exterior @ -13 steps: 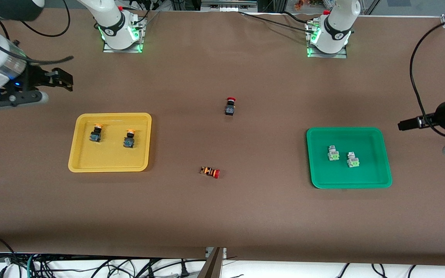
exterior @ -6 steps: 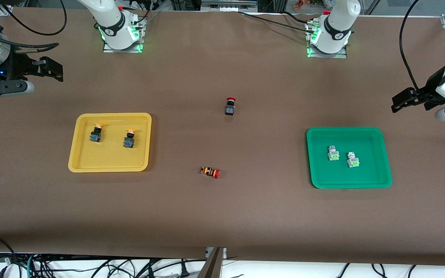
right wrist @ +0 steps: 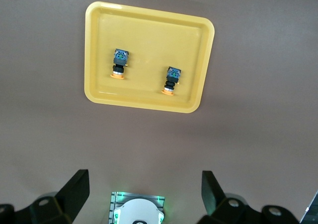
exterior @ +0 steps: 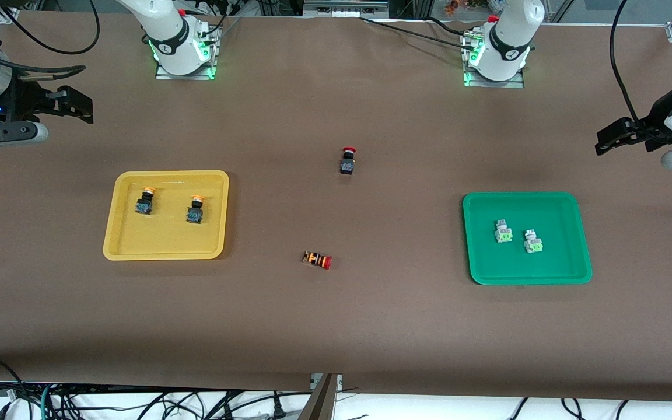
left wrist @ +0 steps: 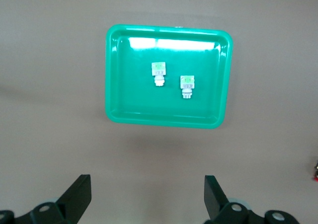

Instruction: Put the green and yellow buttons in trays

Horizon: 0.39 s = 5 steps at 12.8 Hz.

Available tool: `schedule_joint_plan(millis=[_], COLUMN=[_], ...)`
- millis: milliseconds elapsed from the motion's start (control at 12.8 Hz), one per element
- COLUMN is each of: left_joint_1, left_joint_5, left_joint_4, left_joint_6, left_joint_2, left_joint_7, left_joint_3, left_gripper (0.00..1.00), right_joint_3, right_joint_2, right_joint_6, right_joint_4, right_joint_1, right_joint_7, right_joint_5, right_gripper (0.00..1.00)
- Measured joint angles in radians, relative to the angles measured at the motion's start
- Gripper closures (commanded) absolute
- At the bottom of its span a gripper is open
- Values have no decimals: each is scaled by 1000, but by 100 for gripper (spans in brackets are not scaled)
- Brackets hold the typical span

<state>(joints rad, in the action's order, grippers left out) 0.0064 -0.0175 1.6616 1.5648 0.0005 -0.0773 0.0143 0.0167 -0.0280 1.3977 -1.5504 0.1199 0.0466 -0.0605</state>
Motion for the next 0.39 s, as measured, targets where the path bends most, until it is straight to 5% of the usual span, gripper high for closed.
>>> schedule_joint_plan(millis=[390], left_joint_1=[0], left_joint_5=[1], left_joint_4=[-9], left_joint_6=[-22], left_joint_2=[10], left_joint_7=[0], left_joint_3=[4], left_gripper=[0], right_joint_3=[5], right_joint_2=[-7], right_joint_6=[0], right_joint_4=[6], right_joint_1=[0], right_joint_7=[-2], right_joint_5=[23], right_gripper=[0])
